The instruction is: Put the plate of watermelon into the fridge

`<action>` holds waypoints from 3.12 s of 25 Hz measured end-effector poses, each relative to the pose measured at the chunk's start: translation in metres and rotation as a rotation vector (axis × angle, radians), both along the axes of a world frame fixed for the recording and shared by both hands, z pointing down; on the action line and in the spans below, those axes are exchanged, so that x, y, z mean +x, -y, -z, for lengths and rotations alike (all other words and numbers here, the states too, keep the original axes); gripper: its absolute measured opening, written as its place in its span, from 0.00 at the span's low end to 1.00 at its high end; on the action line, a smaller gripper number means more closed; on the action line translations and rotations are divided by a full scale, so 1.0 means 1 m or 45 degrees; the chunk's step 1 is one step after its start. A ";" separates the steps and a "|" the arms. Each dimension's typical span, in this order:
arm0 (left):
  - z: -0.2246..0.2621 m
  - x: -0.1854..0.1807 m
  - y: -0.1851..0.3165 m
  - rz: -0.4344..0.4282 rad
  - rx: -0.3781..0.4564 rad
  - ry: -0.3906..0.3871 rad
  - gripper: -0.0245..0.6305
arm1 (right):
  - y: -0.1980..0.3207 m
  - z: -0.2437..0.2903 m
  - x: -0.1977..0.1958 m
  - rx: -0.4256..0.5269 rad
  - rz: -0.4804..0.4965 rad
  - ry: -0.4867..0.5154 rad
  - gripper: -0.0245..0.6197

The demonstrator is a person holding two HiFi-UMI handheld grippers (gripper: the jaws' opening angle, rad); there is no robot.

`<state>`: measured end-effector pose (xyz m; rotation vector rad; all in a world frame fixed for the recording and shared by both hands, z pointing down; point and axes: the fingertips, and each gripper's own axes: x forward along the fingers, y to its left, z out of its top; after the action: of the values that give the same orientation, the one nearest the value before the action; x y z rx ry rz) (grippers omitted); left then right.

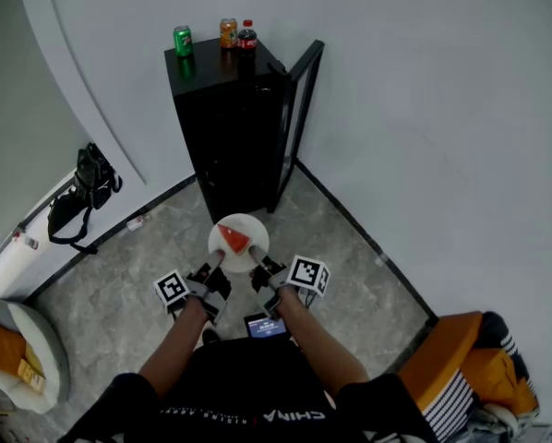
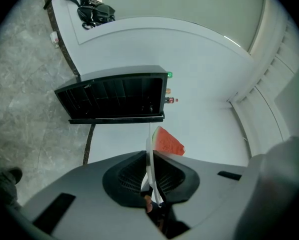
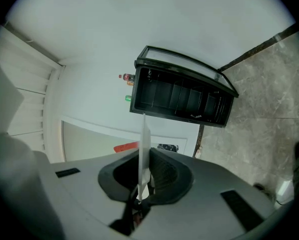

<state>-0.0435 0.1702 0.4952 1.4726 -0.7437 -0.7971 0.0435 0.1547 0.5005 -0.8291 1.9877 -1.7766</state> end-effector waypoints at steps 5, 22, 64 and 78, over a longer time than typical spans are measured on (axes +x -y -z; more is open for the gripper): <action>-0.003 0.003 0.000 -0.002 -0.011 0.012 0.10 | -0.001 -0.002 0.002 -0.023 0.000 0.015 0.09; -0.013 0.053 0.003 -0.001 -0.033 0.041 0.10 | 0.003 -0.017 0.051 -0.085 0.020 0.076 0.09; -0.015 -0.015 0.162 -0.186 -0.015 0.034 0.10 | 0.150 -0.022 -0.018 -0.060 -0.104 0.053 0.09; -0.043 -0.009 0.195 -0.176 -0.086 0.030 0.10 | 0.184 -0.047 -0.013 -0.129 -0.077 0.044 0.09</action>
<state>-0.0527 -0.0248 0.5386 1.4574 -0.6725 -0.6449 0.0305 -0.0289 0.5480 -0.8743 1.8442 -1.8568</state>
